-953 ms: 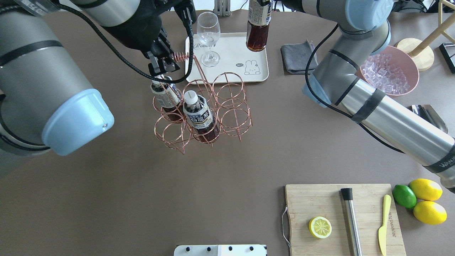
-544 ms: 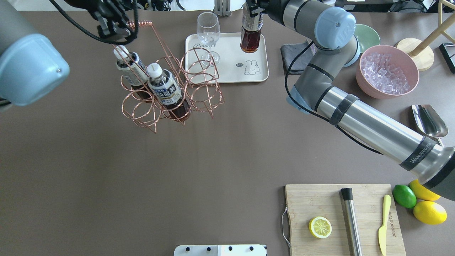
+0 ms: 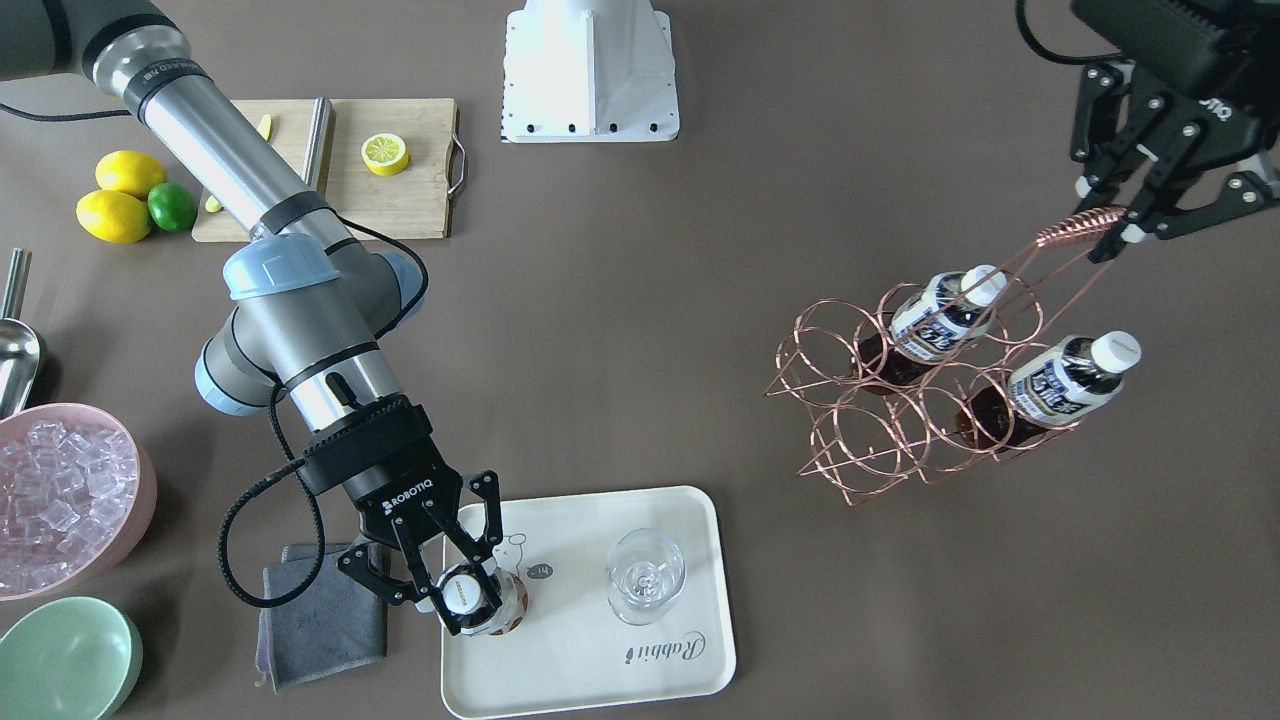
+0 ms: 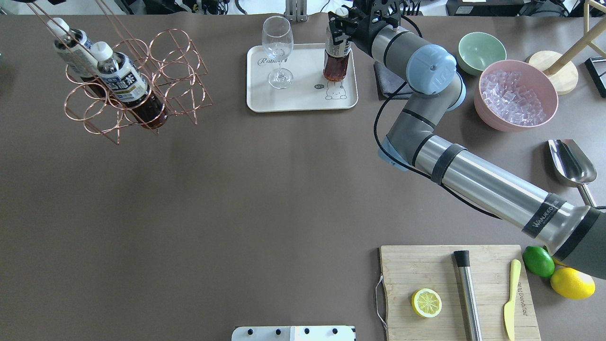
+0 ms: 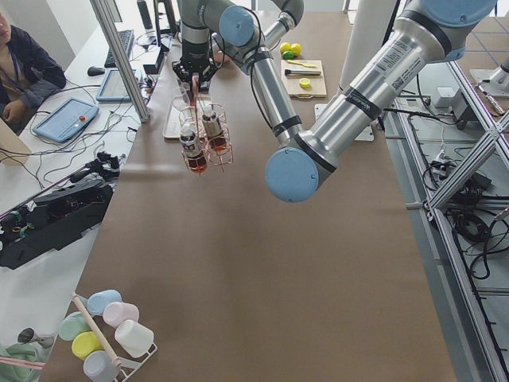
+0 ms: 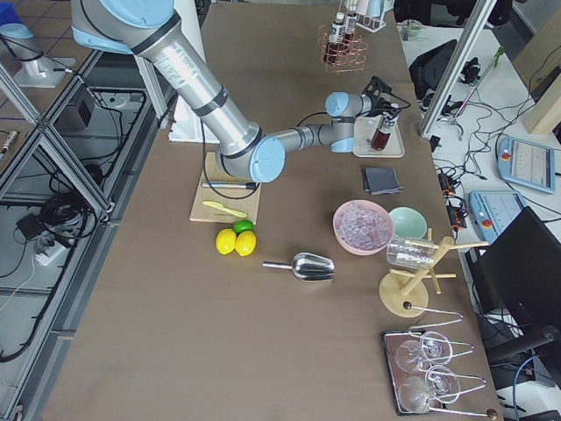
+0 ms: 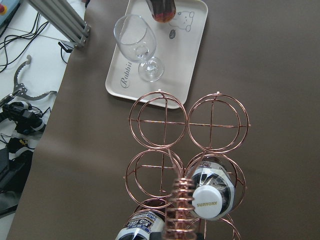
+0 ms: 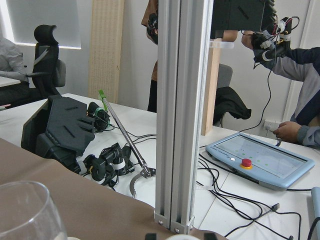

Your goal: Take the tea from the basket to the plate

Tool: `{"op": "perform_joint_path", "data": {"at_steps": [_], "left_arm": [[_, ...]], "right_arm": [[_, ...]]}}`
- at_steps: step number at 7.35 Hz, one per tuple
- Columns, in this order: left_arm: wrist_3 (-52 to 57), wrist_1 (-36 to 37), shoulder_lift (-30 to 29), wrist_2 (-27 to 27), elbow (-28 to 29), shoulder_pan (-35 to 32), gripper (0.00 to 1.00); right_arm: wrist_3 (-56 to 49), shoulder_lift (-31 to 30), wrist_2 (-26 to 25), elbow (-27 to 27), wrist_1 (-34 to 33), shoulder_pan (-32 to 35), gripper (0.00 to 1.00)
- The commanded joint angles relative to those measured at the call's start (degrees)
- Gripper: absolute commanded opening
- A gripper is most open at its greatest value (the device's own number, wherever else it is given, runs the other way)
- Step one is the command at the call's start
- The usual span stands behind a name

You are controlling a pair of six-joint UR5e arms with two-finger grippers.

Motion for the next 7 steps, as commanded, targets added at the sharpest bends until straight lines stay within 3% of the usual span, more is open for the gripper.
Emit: {"op": "perform_joint_path", "data": {"at_steps": [1,2,4,7], "left_arm": [[16.7,1.4,2.6,-2.1,7.4,-9.2,0.0],[23.4,1.4,2.6,-2.1,11.8,-11.8,0.0],[34.6,0.2,4.0,-2.5,18.3,-15.3,0.0],[40.3,-14.6,6.7,-2.6,31.6,-17.6,0.0]], "right_arm": [[0.0,0.2,-1.0,-0.3,0.1,-0.8,0.0],[0.0,0.5,-1.1,-0.2,0.1,-0.8,0.99],[0.0,0.7,-1.1,-0.2,0.1,-0.9,1.0],[0.7,0.9,0.5,4.3,-1.1,-0.4,1.0]]}}
